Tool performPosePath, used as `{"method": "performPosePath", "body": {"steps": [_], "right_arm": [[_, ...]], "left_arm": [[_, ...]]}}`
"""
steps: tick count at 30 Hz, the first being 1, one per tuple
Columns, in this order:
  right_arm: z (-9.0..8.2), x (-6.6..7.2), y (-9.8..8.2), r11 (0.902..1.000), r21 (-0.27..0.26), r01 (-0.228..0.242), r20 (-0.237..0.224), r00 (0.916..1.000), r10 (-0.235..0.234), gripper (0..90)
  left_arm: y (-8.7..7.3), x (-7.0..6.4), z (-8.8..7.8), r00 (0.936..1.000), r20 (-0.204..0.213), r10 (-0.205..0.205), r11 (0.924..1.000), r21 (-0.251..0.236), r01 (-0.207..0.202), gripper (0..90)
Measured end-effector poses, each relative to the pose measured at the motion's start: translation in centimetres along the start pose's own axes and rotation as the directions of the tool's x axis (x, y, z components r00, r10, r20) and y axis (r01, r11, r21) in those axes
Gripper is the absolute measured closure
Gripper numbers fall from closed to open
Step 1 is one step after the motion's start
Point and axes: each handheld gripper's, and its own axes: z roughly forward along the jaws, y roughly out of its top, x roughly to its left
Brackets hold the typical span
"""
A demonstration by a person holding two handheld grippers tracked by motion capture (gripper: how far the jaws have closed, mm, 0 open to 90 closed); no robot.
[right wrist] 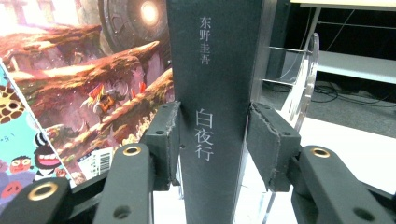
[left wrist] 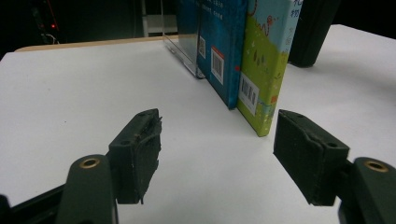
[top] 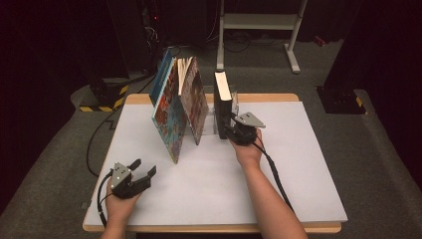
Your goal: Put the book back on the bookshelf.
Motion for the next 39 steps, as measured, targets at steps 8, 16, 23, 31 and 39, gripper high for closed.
{"method": "performPosePath", "body": {"steps": [8,16,23,31,39], "right_arm": [[0.2,-0.1,-1.1,0.9989,0.037,0.029,0.003,0.9996,-0.029,57.7],[1.1,-0.5,-2.4,0.9972,0.074,0.009,-0.029,0.9996,-0.007,54.0],[1.0,0.2,-2.1,0.9980,0.062,0.010,-0.038,0.9992,-0.008,62.0],[1.3,0.5,-1.9,0.9989,0.047,0.000,-0.029,0.9996,0.001,63.1],[1.7,0.2,-2.0,0.9994,0.035,0.001,-0.032,0.9995,0.000,62.7]], "left_arm": [[0.1,0.1,-0.1,1.0000,0.001,-0.001,1.0000,0.002,0.001,31.8],[0.1,0.2,-0.1,1.0000,-0.003,-0.003,1.0000,0.002,0.003,31.8],[0.0,0.1,0.0,1.0000,-0.002,-0.006,1.0000,0.000,0.006,31.8],[0.1,0.1,-0.1,0.9999,-0.002,-0.015,0.9999,-0.008,0.015,31.8],[0.1,0.3,-0.1,0.9999,-0.005,-0.011,0.9999,-0.005,0.011,31.8]]}}
